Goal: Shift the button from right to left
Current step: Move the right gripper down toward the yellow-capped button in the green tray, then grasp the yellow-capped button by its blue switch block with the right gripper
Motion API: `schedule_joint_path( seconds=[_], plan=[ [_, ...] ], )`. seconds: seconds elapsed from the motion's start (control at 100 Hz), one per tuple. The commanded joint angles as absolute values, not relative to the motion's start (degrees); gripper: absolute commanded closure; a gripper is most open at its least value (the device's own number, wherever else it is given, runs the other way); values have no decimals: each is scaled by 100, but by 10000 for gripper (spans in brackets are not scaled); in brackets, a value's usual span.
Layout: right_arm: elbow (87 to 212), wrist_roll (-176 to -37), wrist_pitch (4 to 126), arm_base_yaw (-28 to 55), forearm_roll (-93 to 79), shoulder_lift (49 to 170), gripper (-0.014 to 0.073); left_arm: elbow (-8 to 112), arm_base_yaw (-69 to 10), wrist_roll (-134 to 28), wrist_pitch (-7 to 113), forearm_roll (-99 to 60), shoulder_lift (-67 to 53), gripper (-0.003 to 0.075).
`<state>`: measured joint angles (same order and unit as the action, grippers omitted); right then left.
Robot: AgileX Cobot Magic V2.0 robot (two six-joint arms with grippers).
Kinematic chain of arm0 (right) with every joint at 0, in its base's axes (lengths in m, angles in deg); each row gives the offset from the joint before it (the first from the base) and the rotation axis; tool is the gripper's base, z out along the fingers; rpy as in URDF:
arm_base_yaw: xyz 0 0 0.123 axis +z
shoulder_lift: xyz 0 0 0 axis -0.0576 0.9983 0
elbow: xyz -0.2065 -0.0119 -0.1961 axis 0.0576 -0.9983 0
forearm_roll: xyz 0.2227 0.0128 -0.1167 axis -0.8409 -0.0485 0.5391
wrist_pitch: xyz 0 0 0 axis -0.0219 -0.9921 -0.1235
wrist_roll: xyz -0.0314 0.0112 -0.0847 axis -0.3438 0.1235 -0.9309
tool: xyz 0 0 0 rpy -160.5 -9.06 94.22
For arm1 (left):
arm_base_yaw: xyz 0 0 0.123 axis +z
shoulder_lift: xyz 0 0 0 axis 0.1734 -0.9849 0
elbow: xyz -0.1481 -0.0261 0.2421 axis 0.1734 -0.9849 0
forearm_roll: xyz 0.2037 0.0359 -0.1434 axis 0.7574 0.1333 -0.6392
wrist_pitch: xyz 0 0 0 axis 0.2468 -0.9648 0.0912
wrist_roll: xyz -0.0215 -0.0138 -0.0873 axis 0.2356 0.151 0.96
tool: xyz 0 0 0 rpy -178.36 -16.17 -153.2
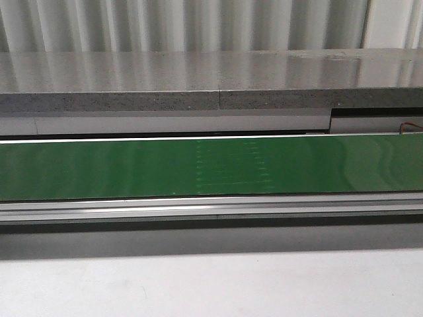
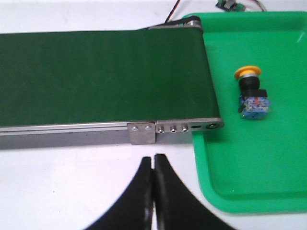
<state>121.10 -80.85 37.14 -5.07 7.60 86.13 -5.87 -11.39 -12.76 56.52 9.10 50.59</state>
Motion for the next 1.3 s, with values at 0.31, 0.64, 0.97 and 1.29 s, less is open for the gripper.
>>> schedule_joint_path(
  seconds=[0.31, 0.64, 0.97, 1.29],
  plan=[
    [13169, -8112, 3162, -544, 718, 10297, 557, -811, -1136, -1218, 6087, 884, 5243, 741],
    [13685, -8107, 2880, -555, 689, 11180, 29, -811, -1136, -1218, 6087, 884, 5243, 741],
    [14418, -8102, 2810, -1487, 700, 12009, 65, -811, -1136, -1218, 6087, 884, 5243, 741],
    [15072, -8105, 2671, -2709, 718, 13130, 65, -811, -1136, -1218, 6087, 884, 5243, 741]
  ],
)
